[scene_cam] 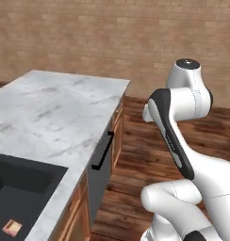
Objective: Pick up the bar soap and bar soap from the sink, and place them back in the cabinet, and close the cabinet door.
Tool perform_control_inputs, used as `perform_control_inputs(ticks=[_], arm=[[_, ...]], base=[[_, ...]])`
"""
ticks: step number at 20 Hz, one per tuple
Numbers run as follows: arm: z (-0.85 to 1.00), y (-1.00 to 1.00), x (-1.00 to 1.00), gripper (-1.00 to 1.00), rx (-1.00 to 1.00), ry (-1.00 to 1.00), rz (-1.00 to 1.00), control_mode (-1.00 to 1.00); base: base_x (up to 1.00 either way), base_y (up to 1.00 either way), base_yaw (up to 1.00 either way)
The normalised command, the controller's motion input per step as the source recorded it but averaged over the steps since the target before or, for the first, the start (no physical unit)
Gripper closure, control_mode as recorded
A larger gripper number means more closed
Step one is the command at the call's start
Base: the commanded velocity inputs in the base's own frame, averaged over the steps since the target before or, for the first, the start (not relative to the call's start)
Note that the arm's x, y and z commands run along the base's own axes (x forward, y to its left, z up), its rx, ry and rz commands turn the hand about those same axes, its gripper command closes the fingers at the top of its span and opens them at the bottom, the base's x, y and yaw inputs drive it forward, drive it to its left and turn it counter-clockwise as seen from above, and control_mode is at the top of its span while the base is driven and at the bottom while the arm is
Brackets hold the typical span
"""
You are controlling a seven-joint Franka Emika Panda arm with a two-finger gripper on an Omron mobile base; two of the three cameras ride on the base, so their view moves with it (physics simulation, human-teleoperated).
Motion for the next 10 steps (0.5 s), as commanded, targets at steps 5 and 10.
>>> perform_control_inputs(ticks=[5, 10], arm=[[0.00, 0.00, 0.00, 1.00, 0.00, 0.00, 0.00, 1.00], [0.00, 0.00, 0.00, 1.00, 0.00, 0.00, 0.00, 1.00]], base=[[0.04, -0.08, -0.63], [0.09, -0.02, -0.62]])
